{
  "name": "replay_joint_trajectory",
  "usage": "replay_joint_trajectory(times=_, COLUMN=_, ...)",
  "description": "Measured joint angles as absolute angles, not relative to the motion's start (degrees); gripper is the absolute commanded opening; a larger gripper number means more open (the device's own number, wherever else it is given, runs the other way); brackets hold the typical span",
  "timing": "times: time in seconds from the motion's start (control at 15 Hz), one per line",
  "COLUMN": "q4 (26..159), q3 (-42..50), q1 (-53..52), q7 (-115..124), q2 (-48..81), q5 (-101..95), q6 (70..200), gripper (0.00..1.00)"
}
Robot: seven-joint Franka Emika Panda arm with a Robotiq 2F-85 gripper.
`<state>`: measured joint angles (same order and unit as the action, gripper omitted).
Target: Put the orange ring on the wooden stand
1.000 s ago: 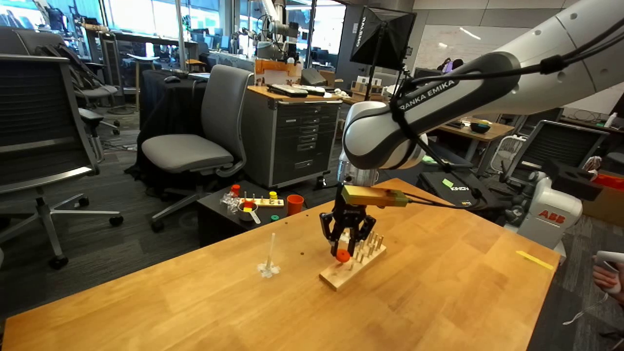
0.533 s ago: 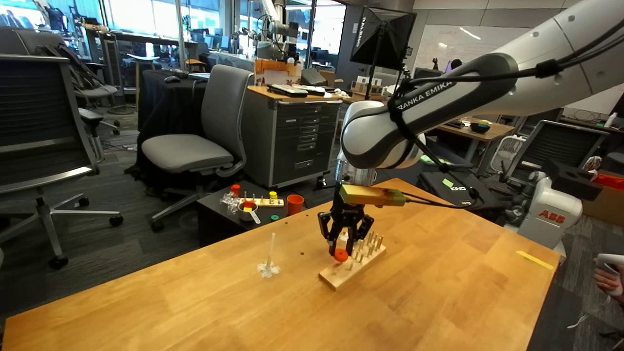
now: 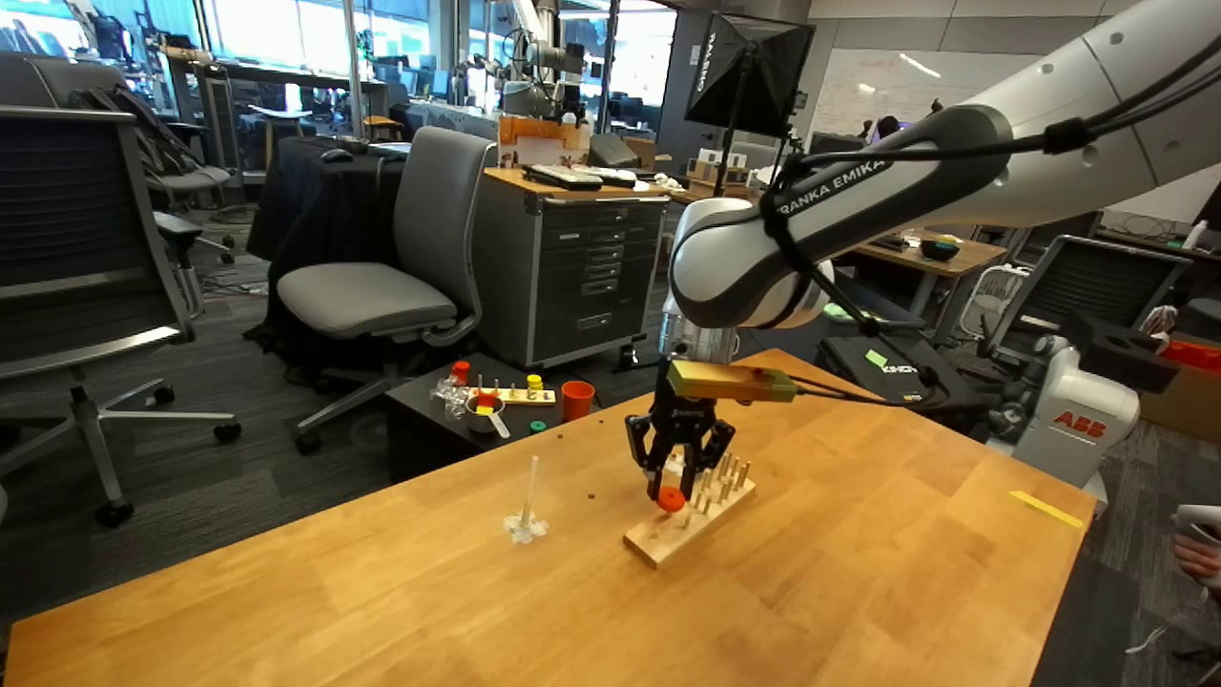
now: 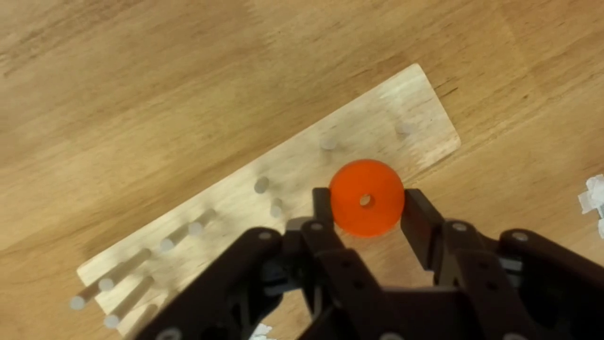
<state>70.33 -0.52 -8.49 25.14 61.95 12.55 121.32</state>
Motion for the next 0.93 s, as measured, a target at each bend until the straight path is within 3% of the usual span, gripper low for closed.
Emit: replay_joint_trajectory(times=0.93, q4=70.2, q3=-1.1, q1=-8.0, q7=25.1, q2=62.4, q5=12.9, q6=120.3, gripper=0.17)
